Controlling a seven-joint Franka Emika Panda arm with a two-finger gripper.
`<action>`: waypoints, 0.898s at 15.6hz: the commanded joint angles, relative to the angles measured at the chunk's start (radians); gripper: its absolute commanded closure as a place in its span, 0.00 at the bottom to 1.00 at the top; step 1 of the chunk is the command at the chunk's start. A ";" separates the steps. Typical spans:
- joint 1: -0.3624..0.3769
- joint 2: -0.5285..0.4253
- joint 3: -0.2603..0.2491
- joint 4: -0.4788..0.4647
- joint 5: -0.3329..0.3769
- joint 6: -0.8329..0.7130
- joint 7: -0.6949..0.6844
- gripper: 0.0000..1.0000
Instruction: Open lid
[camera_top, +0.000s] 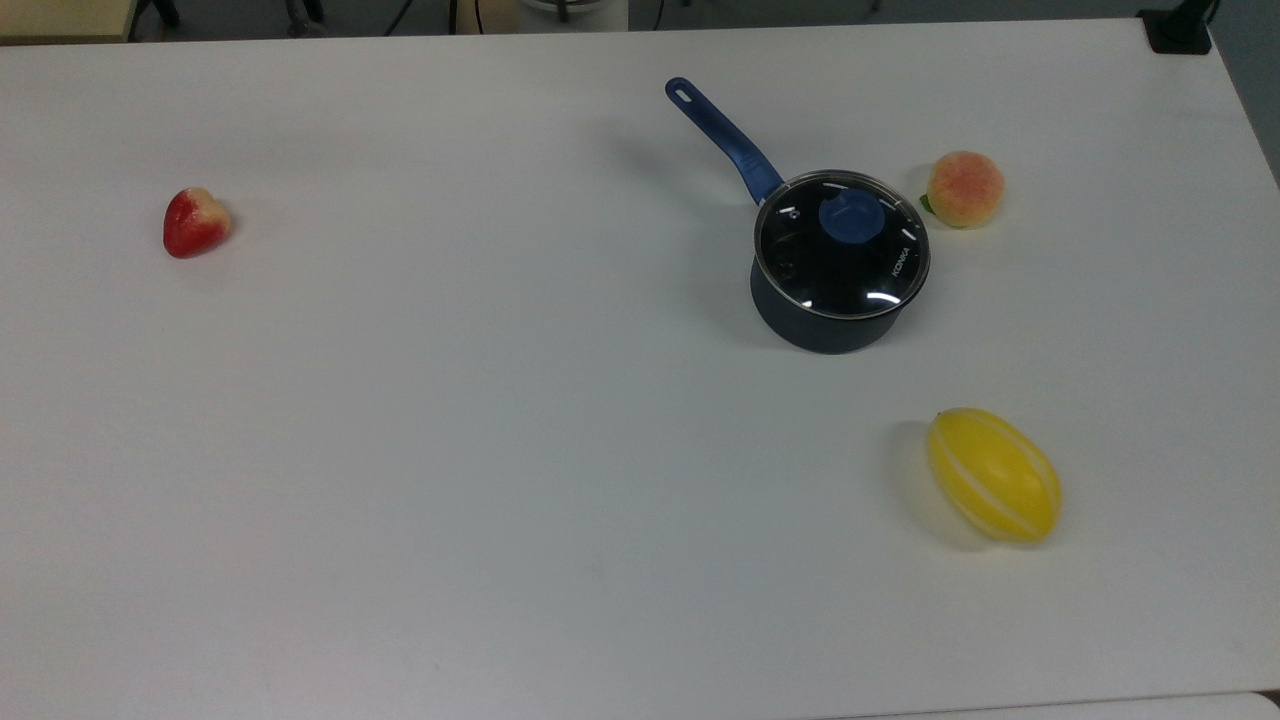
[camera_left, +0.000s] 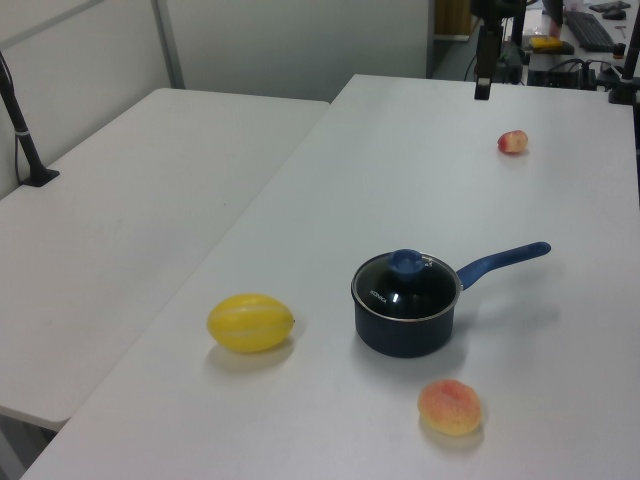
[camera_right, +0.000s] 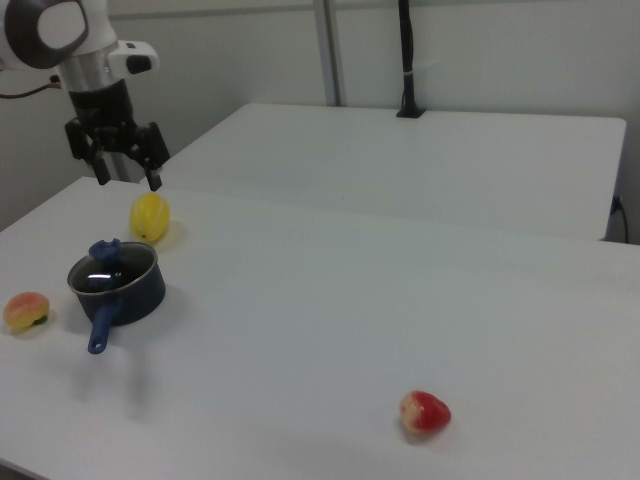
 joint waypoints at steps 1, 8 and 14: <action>-0.006 0.040 0.104 -0.024 0.015 0.128 0.100 0.00; 0.003 0.144 0.190 -0.036 0.014 0.298 0.151 0.00; 0.013 0.195 0.253 -0.099 -0.006 0.449 0.151 0.00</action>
